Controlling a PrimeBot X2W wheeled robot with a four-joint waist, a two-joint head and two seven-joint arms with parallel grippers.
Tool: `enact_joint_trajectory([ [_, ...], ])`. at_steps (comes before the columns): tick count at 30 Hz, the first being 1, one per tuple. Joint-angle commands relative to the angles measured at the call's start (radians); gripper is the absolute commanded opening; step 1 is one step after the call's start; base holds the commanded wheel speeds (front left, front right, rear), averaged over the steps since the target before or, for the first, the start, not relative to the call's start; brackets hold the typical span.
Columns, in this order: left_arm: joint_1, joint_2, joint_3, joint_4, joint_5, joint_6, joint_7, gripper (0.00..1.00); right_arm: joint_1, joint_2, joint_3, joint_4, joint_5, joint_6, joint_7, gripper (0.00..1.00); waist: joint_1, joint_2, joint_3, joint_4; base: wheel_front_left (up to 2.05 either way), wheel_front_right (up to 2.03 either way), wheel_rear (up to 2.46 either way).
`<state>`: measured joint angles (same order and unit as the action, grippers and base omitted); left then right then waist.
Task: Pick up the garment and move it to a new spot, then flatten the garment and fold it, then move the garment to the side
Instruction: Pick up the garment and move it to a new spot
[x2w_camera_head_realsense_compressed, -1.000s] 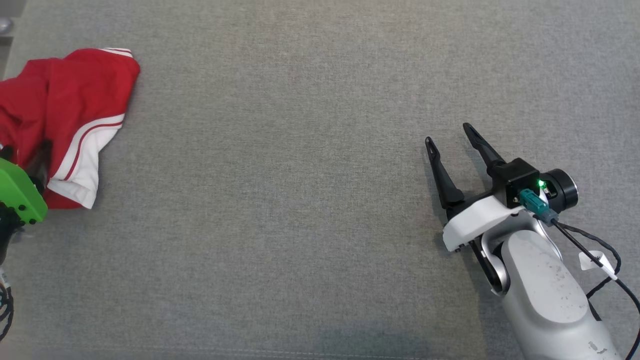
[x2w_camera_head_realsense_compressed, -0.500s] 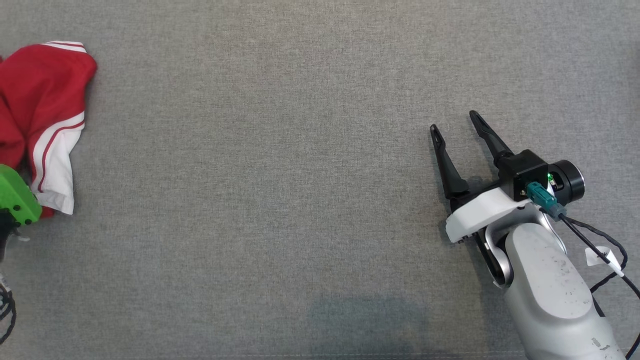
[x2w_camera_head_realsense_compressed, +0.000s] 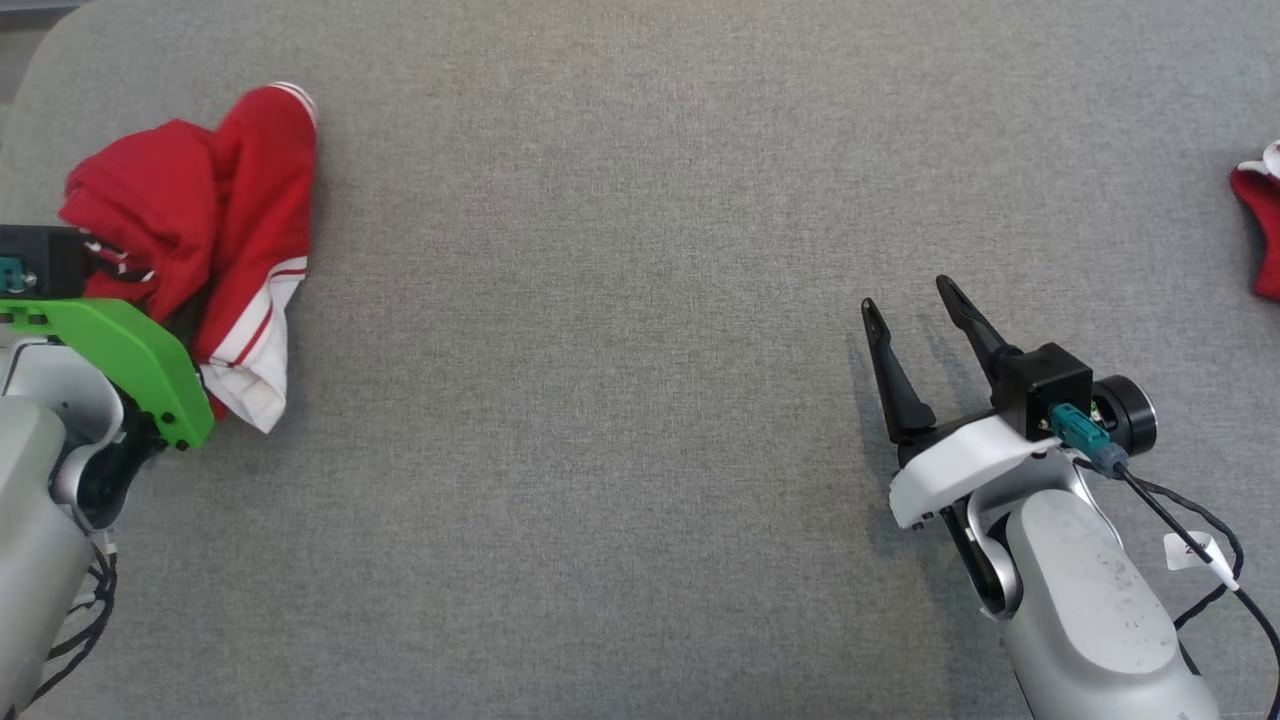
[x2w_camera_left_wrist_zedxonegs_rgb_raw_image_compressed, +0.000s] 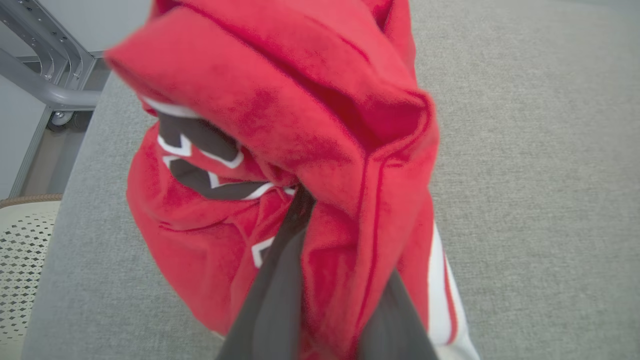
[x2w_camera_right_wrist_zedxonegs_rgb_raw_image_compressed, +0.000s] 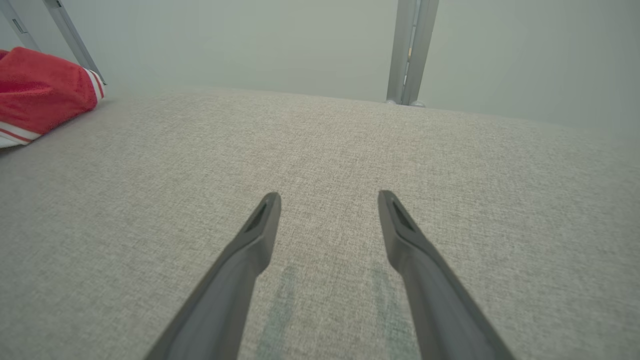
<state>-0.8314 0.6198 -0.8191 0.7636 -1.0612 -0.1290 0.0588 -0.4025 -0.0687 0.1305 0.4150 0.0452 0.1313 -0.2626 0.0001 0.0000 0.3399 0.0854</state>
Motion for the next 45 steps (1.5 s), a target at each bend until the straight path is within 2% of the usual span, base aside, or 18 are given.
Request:
enact_joint_trajectory([
  [1,0.009,0.001,-0.022,-0.047,-0.008,-0.003,-0.024,0.0,0.022,0.004,-0.001,0.004,0.011,-0.001,-0.003,1.0,-0.0001,0.0,-0.055,0.004,0.0,0.0,0.0],
  [6,0.014,-0.045,-0.098,-0.148,0.011,-0.003,-0.099,0.0,0.05,0.008,-0.009,0.002,0.027,-0.001,-0.003,1.0,-0.0001,0.0,-0.101,-0.005,0.0,0.0,0.0],
  [12,0.04,-0.16,-0.194,-0.206,0.008,-0.003,-0.182,0.0,0.074,0.012,-0.01,0.005,0.037,-0.001,-0.003,1.0,-0.0001,0.0,-0.139,-0.041,0.0,0.0,0.0],
  [13,0.04,-0.16,-0.194,-0.206,0.008,-0.003,-0.182,0.0,0.074,0.012,-0.01,0.005,0.037,-0.001,-0.003,1.0,-0.0001,0.0,-0.139,-0.041,0.0,0.0,0.0],
  [22,0.051,-0.346,-0.264,-0.202,-0.03,-0.003,-0.292,0.0,0.1,0.016,-0.014,0.009,0.05,-0.001,-0.003,1.0,-0.0001,0.0,-0.172,-0.132,0.0,0.0,0.0],
  [27,0.045,-0.384,-0.276,-0.149,-0.007,-0.003,-0.319,0.0,0.108,0.016,-0.004,0.005,0.052,-0.001,-0.003,1.0,-0.0001,0.0,-0.176,-0.205,0.0,0.0,0.0],
  [32,0.084,-0.386,-0.226,-0.074,0.026,-0.003,-0.324,0.0,0.114,0.017,-0.008,0.0,0.059,-0.001,-0.003,1.0,-0.0001,0.0,-0.174,-0.256,0.0,0.0,0.0],
  [33,0.093,-0.384,-0.21,-0.064,0.033,-0.003,-0.325,0.21,0.115,0.017,-0.008,-0.004,0.061,-0.001,-0.003,1.0,-0.0001,0.0,-0.174,-0.26,0.0,0.0,0.0],
  [34,0.099,-0.38,-0.196,-0.056,0.047,-0.003,-0.325,0.8,0.117,0.017,-0.008,-0.007,0.062,-0.001,-0.003,1.0,-0.0001,0.0,-0.175,-0.263,0.0,0.0,0.0],
  [35,0.116,-0.38,-0.183,-0.049,0.048,-0.003,-0.325,1.0,0.12,0.017,-0.008,-0.007,0.063,-0.001,-0.003,1.0,-0.0001,0.0,-0.176,-0.265,0.0,0.0,0.0],
  [40,0.188,-0.372,-0.085,-0.032,0.133,-0.003,-0.324,1.0,0.129,0.017,-0.012,-0.008,0.059,-0.001,-0.003,1.0,-0.0001,0.0,-0.192,-0.251,0.0,0.0,0.0],
  [42,0.24,-0.367,0.025,-0.049,0.203,-0.002,-0.324,1.0,0.134,0.017,-0.006,-0.011,0.066,-0.001,-0.003,1.0,-0.0001,0.0,-0.209,-0.227,0.0,0.0,0.0],
  [45,0.307,-0.371,0.13,-0.081,0.282,0.003,-0.323,1.0,0.144,0.017,0.002,-0.009,0.073,-0.001,-0.003,1.0,-0.0001,0.0,-0.227,-0.194,0.0,0.0,0.0],
])
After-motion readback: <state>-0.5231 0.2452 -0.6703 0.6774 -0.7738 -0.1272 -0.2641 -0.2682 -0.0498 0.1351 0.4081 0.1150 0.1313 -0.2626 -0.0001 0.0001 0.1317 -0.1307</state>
